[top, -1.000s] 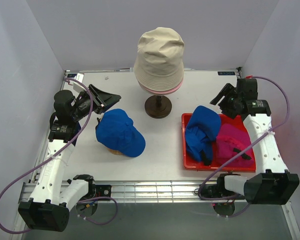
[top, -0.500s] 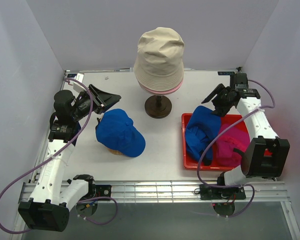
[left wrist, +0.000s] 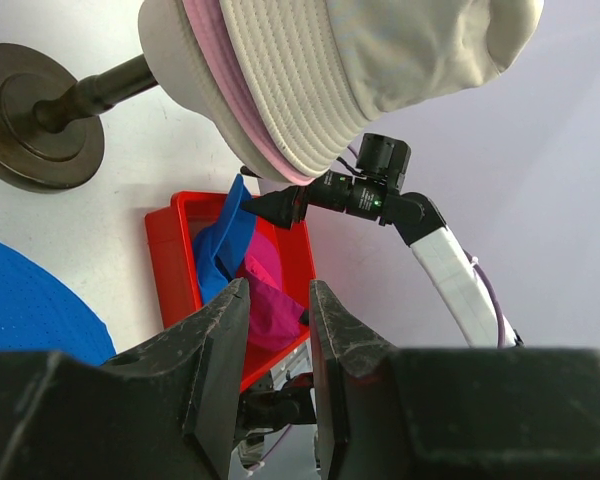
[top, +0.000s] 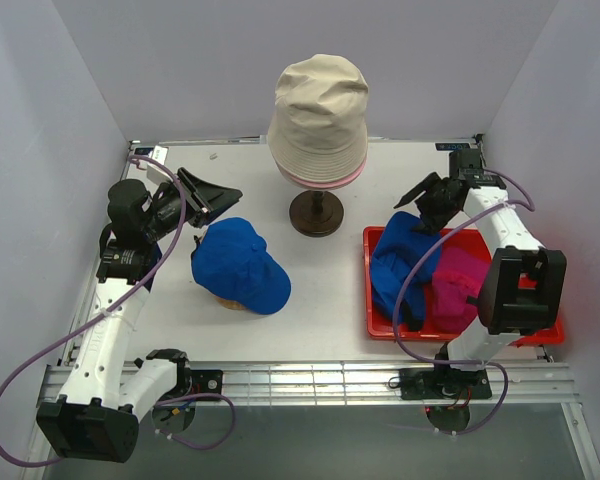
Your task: Stack the hats
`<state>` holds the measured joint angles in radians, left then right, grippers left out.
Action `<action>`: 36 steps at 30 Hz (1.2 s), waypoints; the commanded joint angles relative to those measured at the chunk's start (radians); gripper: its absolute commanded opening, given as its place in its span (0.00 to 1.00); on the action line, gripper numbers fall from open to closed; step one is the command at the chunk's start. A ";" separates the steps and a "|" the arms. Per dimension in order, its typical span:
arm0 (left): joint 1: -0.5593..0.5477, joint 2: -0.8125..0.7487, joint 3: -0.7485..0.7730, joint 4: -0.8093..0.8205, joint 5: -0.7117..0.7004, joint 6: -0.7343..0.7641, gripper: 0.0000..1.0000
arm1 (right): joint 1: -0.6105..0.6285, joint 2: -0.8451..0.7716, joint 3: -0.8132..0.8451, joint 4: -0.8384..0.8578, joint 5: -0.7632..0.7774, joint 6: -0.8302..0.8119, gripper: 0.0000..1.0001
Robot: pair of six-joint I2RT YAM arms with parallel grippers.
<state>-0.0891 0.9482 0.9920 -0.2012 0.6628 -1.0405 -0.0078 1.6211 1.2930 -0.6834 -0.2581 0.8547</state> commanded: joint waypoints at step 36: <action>-0.004 -0.019 0.048 -0.003 -0.005 -0.003 0.41 | 0.065 -0.052 0.077 -0.074 0.020 -0.088 0.08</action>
<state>-0.0891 0.9539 0.9981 -0.2031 0.6624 -1.0409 0.0517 1.6192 1.3415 -0.7647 -0.2413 0.8001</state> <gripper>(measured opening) 0.408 0.120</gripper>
